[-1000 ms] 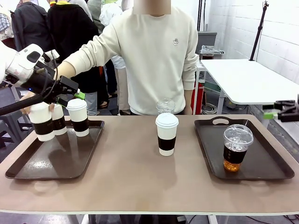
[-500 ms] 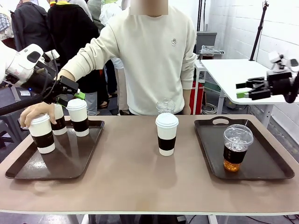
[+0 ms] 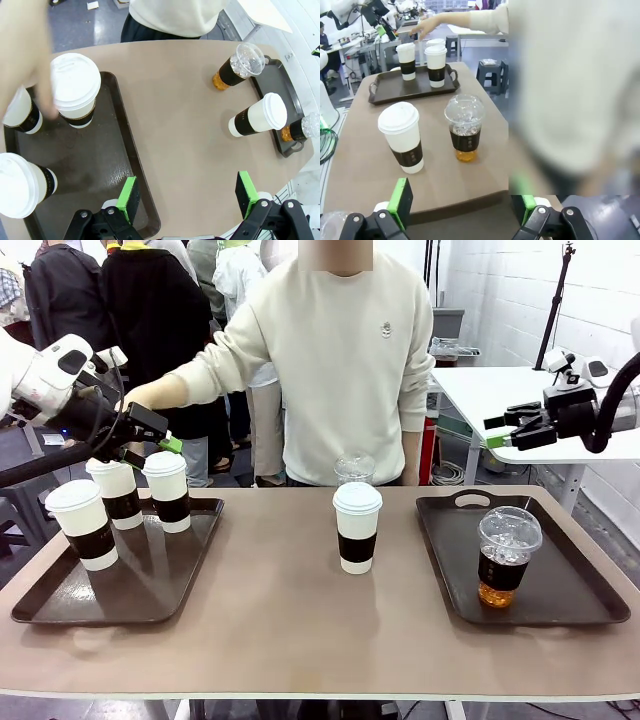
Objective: Distribute the coffee onto the tray.
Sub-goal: Pick up another iced Americano from the middle of the table and place it on the right Handle tray.
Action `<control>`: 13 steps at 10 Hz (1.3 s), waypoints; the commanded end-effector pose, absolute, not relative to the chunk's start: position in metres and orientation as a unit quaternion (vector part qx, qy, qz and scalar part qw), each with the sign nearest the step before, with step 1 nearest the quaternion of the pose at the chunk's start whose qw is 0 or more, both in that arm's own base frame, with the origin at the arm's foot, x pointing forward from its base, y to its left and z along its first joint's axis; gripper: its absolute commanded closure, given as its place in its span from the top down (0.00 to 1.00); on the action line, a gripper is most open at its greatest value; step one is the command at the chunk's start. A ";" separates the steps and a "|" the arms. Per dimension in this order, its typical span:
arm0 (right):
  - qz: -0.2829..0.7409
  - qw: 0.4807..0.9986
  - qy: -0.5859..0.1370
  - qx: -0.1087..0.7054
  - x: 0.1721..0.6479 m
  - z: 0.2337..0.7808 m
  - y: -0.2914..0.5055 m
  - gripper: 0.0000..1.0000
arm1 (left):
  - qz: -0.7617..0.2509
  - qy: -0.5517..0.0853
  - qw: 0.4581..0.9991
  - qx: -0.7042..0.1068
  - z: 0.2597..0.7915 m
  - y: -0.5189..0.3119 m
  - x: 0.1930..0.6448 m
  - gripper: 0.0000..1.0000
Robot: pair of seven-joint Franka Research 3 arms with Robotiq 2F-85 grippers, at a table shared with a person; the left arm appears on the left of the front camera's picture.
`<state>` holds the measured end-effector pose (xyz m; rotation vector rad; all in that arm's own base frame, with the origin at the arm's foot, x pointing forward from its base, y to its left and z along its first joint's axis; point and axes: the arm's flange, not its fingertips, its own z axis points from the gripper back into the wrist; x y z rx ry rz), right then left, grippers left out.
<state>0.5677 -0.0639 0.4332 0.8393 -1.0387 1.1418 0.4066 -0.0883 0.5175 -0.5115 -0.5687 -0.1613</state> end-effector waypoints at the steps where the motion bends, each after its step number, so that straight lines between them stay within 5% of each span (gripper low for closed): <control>1: 0.496 0.635 -0.464 0.368 0.559 0.432 -0.064 1.00 | -0.078 -0.275 0.923 -0.258 0.517 -0.087 0.407 1.00; 13: 0.498 0.640 -0.456 0.367 0.565 0.433 -0.068 1.00 | -0.078 -0.275 0.923 -0.258 0.517 -0.087 0.407 1.00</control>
